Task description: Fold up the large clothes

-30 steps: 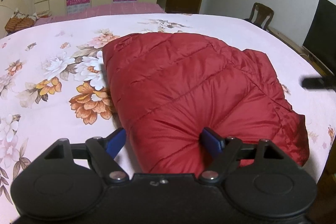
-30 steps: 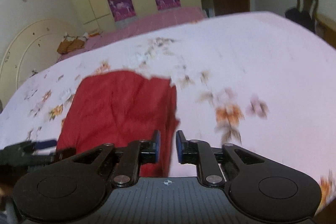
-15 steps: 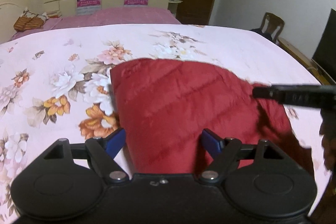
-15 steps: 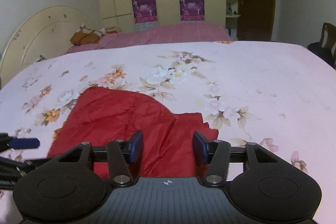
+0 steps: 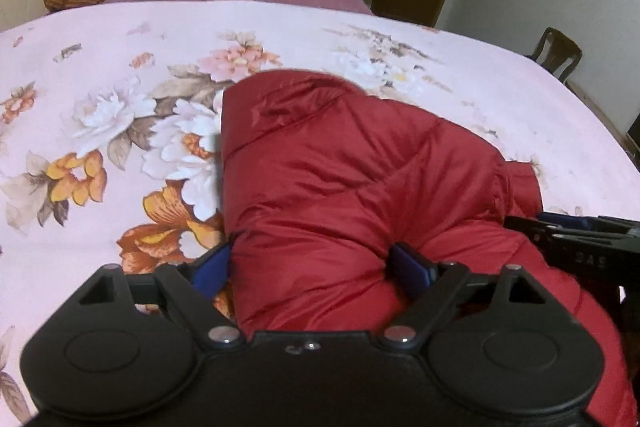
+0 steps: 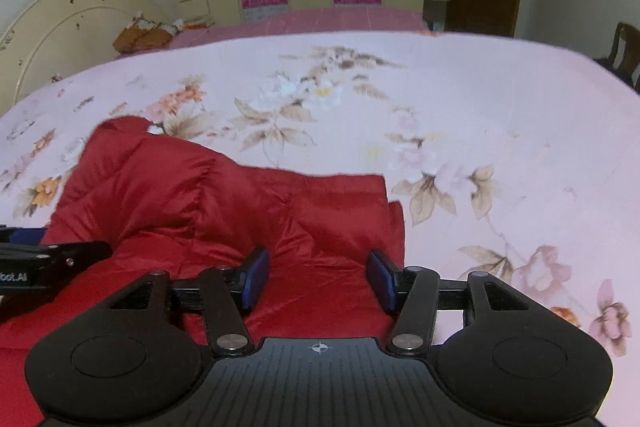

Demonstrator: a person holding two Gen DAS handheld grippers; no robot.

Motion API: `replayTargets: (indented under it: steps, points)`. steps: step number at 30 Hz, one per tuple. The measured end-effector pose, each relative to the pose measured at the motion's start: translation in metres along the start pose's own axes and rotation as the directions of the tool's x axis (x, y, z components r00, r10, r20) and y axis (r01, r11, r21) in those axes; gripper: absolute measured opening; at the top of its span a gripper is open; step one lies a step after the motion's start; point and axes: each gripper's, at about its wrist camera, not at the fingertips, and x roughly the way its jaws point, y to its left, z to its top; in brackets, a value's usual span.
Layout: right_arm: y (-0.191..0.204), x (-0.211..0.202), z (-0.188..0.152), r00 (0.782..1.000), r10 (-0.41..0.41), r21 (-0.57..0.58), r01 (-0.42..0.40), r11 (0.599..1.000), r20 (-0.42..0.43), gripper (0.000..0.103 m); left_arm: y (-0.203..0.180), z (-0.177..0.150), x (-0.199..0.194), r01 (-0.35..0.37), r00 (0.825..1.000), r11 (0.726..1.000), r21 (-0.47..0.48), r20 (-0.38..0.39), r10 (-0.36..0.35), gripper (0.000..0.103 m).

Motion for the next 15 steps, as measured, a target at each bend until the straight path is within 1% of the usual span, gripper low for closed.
replayTargets:
  steps: [3, 5, 7, 9, 11, 13, 15]
  points:
    - [-0.005, 0.012, -0.006, 1.0, 0.01, 0.025, -0.01, 1.0, 0.015, 0.053, 0.005, 0.001, 0.01, 0.013, 1.0, 1.0, -0.028, -0.022, -0.014, 0.087]
    - [-0.004, 0.014, -0.006, 1.0, 0.003, 0.001, -0.003, 1.0, 0.023, 0.054, 0.001, 0.002, 0.012, 0.001, 1.0, 1.0, -0.002, -0.022, -0.001, 0.088]
    - [-0.005, 0.013, -0.004, 1.0, 0.009, 0.003, -0.01, 1.0, 0.008, 0.054, 0.0, 0.004, 0.012, -0.001, 1.0, 1.0, 0.004, -0.029, 0.001, 0.089]
    - [-0.007, 0.011, 0.004, 0.999, 0.024, 0.01, -0.023, 1.0, -0.025, 0.054, 0.001, 0.008, 0.009, 0.0, 0.999, 1.0, -0.004, -0.038, -0.001, 0.088]
    - [-0.008, 0.002, 0.012, 0.999, 0.035, 0.018, -0.035, 0.999, -0.027, 0.054, 0.0, 0.011, 0.004, -0.002, 0.999, 1.0, 0.0, -0.032, 0.003, 0.088]
    - [-0.006, -0.013, 0.014, 0.999, 0.043, 0.015, -0.043, 0.999, 0.007, 0.054, -0.001, 0.012, -0.006, -0.003, 1.0, 1.0, 0.0, -0.019, 0.003, 0.082]
    - [-0.003, -0.029, 0.015, 0.998, 0.049, 0.014, -0.049, 0.999, 0.039, 0.054, -0.002, 0.011, -0.018, 0.002, 1.0, 1.0, 0.007, 0.001, -0.002, 0.081]
